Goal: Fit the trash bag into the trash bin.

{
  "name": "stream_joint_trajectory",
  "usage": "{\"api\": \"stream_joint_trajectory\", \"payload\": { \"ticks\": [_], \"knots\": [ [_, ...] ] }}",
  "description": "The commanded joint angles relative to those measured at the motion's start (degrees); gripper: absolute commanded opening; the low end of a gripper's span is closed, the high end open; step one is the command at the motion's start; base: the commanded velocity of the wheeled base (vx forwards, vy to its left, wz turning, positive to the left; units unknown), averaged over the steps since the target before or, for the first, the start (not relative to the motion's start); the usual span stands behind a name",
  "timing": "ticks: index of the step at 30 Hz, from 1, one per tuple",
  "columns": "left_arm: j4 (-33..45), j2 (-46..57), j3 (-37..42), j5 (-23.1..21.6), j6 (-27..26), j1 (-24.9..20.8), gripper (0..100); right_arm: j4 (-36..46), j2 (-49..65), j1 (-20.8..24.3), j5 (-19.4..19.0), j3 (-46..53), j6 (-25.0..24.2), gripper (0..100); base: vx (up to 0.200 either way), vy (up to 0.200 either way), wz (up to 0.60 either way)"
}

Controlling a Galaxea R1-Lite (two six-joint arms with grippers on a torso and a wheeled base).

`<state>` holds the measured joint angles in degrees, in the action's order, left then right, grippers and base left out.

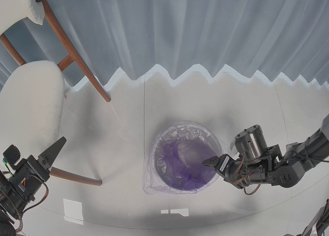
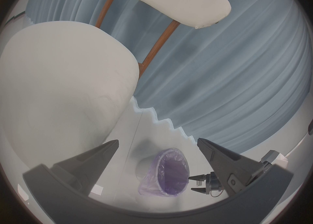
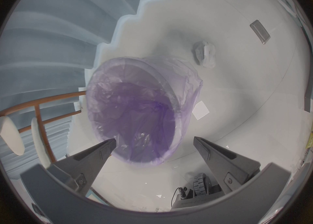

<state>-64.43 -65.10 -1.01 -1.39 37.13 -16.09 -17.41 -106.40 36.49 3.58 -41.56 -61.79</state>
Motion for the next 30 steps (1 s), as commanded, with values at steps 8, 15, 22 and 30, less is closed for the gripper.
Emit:
{"api": "stream_joint_trajectory", "payload": {
  "ticks": [8, 15, 22, 30],
  "knots": [
    [0.44, 0.59, 1.01, -0.02, -0.13, 1.5, 100, -0.17, -12.87, 0.6, 2.04, -5.38, -0.96, 100, 0.0, 0.0, 0.0],
    [0.36, 0.59, 1.01, -0.02, -0.22, 1.85, 100, -0.52, -17.97, 0.52, 3.89, -9.95, -4.83, 100, 0.0, 0.0, 0.0],
    [0.27, 0.59, 1.01, -0.02, -1.36, 1.85, 100, -1.4, -20.51, 0.6, 6.08, -13.55, -8.25, 0, 0.0, 0.0, 0.0],
    [-0.52, 0.32, 1.01, -0.46, -2.59, 1.77, 100, -1.22, -19.72, 0.52, 6.26, -12.32, -7.29, 0, 0.0, 0.0, 0.0]
  ]
}}
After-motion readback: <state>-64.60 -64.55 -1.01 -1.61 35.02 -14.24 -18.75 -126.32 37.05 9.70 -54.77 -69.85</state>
